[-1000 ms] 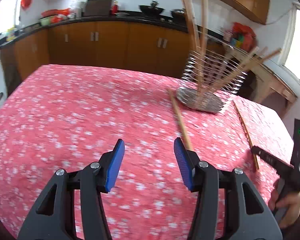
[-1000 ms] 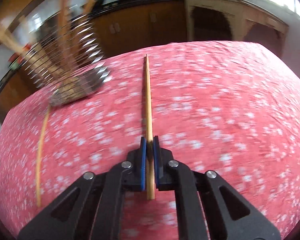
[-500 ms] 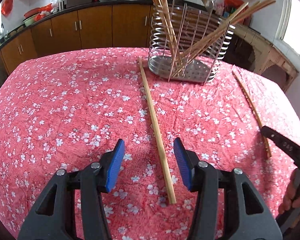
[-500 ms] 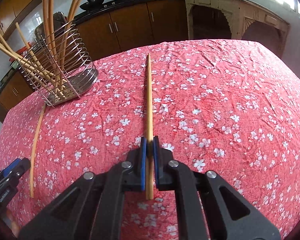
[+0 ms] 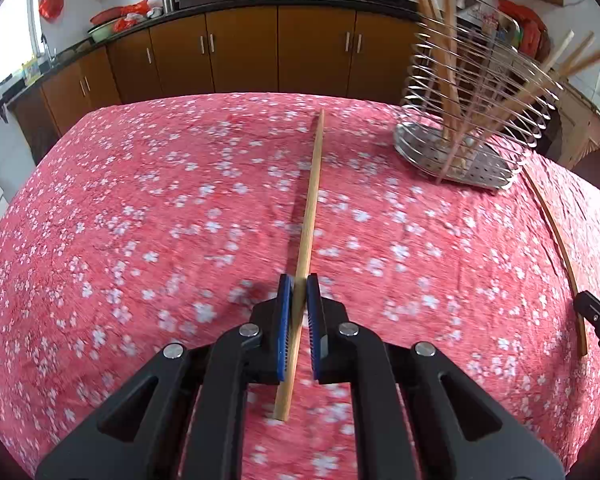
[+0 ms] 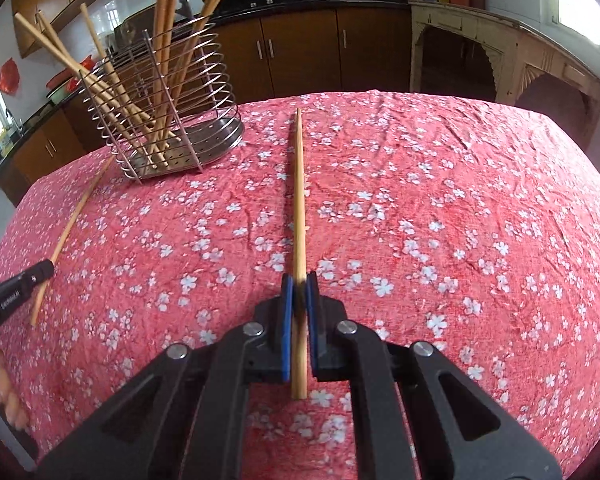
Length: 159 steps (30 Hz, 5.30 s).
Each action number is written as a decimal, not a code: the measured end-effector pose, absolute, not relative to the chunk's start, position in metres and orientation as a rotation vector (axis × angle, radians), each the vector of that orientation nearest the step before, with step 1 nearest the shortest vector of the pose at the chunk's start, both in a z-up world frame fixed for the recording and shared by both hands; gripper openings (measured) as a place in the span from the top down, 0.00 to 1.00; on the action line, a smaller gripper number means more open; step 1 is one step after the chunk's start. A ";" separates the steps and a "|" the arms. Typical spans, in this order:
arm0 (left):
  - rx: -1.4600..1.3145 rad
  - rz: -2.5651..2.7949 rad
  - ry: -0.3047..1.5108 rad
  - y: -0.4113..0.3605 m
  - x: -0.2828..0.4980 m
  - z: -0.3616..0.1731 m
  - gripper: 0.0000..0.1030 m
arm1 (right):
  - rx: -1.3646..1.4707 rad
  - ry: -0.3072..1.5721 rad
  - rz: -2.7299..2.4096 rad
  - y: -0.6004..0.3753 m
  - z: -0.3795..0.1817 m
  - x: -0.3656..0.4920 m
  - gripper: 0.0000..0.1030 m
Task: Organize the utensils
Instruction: 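Hold both chopsticks clamped at their ends on the cloth, then lift both held chopsticks upright and carry them over the wire basket, then lower the chopsticks into the wire basket and open both grippers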
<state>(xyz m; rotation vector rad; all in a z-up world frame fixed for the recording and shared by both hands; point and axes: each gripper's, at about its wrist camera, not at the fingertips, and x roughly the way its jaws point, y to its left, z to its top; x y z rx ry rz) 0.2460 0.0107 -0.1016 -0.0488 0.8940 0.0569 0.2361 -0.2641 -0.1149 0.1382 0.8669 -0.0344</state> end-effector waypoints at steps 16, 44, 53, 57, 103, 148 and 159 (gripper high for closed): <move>-0.118 -0.017 0.869 0.025 0.241 -0.107 0.90 | 0.103 0.869 -0.045 -0.259 -0.116 0.237 0.92; -0.047 -0.037 0.874 0.012 0.236 -0.103 0.76 | 0.122 0.868 -0.039 -0.260 -0.114 0.234 0.91; -0.028 -0.019 0.877 0.011 0.218 -0.104 0.91 | 0.144 0.864 -0.028 -0.262 -0.112 0.216 0.93; -0.027 -0.027 0.859 0.014 0.207 -0.101 0.93 | 0.134 0.809 -0.033 -0.263 -0.101 0.200 0.93; -0.106 -0.113 0.385 0.028 0.180 0.073 0.93 | 0.225 0.268 0.076 -0.283 0.087 0.168 0.93; -0.223 -0.022 0.319 -0.035 0.305 0.107 0.91 | 0.327 0.269 0.113 -0.261 0.099 0.329 0.63; -0.200 0.028 0.276 -0.008 0.256 0.133 0.56 | 0.283 0.241 0.037 -0.269 0.118 0.275 0.48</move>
